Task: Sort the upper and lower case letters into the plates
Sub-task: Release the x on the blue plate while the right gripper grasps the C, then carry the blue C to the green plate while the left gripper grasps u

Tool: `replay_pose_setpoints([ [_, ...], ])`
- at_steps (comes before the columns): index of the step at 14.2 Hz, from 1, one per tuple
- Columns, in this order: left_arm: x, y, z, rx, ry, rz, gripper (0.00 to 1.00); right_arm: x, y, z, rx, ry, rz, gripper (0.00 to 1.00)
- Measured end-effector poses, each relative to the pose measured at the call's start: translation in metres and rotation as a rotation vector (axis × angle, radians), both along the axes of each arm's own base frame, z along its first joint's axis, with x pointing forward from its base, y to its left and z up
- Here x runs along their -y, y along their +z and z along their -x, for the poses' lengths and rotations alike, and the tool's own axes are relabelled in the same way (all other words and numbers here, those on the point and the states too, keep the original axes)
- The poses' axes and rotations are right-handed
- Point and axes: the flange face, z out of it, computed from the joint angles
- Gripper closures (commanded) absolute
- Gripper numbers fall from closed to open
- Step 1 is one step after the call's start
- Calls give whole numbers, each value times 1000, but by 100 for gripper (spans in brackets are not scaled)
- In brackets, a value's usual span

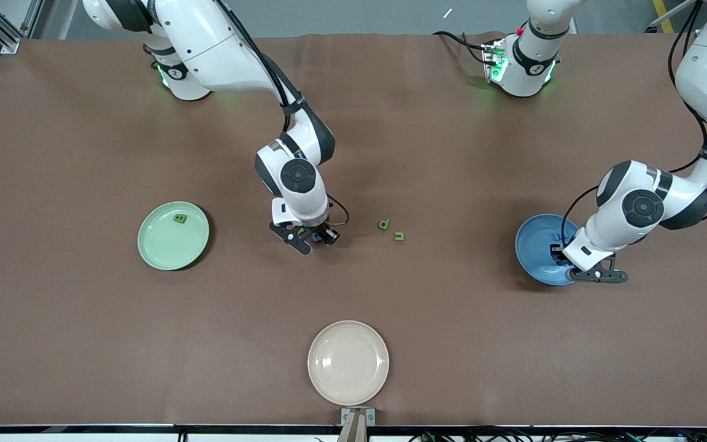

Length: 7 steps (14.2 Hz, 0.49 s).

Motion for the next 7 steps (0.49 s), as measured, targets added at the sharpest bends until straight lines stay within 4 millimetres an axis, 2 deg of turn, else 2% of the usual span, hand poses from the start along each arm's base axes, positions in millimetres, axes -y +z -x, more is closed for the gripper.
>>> replay_pose_setpoints([
  [2, 1, 2, -2, 6, -1, 1, 0, 1, 0, -1, 0, 0, 1, 48],
  [4, 10, 11, -5, 16, -12, 3, 0, 2, 0, -1, 0, -1, 2, 49],
  [7, 49, 33, -6, 25, 4, 15, 0, 3, 1, -3, 2, -4, 3, 67],
])
